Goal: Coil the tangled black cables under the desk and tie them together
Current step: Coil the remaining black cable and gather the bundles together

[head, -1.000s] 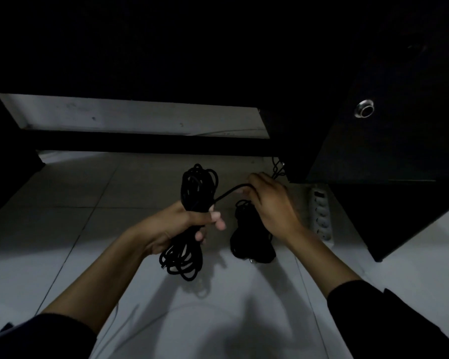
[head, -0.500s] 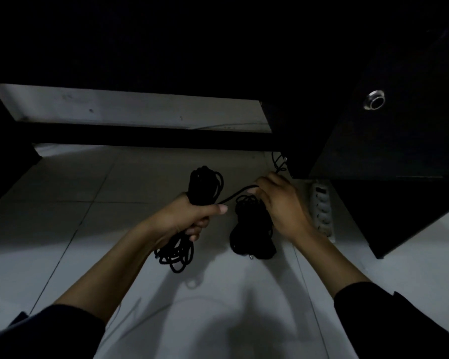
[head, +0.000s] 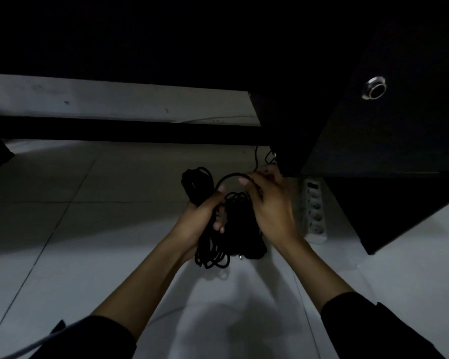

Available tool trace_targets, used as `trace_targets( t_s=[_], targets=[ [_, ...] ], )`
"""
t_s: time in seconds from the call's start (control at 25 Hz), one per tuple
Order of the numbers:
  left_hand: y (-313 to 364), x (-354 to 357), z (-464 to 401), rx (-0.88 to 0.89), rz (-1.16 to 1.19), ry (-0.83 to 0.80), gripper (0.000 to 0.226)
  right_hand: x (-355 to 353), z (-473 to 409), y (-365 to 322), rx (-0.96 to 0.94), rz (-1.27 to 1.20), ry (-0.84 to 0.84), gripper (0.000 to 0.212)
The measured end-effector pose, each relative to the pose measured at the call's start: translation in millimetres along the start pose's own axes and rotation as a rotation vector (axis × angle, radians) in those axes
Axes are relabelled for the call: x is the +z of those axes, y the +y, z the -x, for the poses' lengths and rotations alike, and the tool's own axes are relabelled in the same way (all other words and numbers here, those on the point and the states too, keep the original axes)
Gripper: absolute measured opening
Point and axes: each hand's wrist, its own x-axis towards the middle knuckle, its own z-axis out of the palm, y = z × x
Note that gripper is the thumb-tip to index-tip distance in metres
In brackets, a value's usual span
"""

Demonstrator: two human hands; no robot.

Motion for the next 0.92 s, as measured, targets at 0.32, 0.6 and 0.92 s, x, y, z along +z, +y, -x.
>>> trace_targets(
  t_s=[0.32, 0.6, 0.92],
  targets=[
    [-8, 6, -14, 0.134, -0.16, -0.078, 0.027, 9, -16, -10, 0.141, -0.224, -0.135, 0.017],
    [-12, -2, -17, -0.16, 0.343, -0.133, 0.025, 4, 11, 5, 0.033, -0.245, -0.093, 0.03],
    [-5, -5, -7, -0.159, 0.225, -0.341, 0.022, -13, 12, 13, 0.177, -0.318, -0.073, 0.022]
  ],
)
